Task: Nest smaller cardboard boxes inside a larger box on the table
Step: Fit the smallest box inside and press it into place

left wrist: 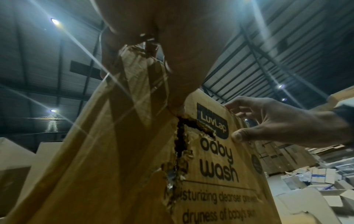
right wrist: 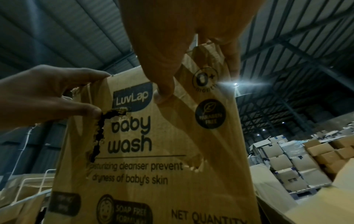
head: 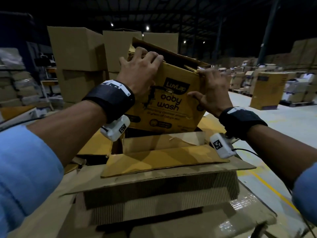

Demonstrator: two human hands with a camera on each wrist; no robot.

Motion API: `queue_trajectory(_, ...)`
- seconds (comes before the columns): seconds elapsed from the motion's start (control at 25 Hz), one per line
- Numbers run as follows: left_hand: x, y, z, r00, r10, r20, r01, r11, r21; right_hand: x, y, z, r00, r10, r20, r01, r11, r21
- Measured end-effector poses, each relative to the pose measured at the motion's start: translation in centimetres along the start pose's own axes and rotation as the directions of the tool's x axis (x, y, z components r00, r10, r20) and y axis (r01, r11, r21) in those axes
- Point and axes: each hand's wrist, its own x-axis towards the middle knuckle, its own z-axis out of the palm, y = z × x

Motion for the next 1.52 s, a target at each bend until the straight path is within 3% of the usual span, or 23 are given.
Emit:
queue_trajectory(0.64, 0.5, 4.5, 0.2, 0.997, -0.019, 0.08, 0.024, 0.998, -0.056, -1.0, 4.3, -0.7, 0.991, 0.028, 0.128, -0.034, 0.998, 0.045)
queue_trajectory(1.08, -2.8, 3.9, 2.6, 0.986, -0.091, 0.138, 0.116, 0.977, -0.181, -1.8, 2.4, -0.3, 0.963, 0.004, 0.27, -0.023, 0.998, 0.066)
queue_trajectory(1.52, -7.2, 3.9, 6.5, 0.958, -0.164, 0.235, 0.226, 0.938, -0.264, -3.9, 0.9, 1.4, 0.897, -0.03, 0.44, 0.02, 0.999, 0.027)
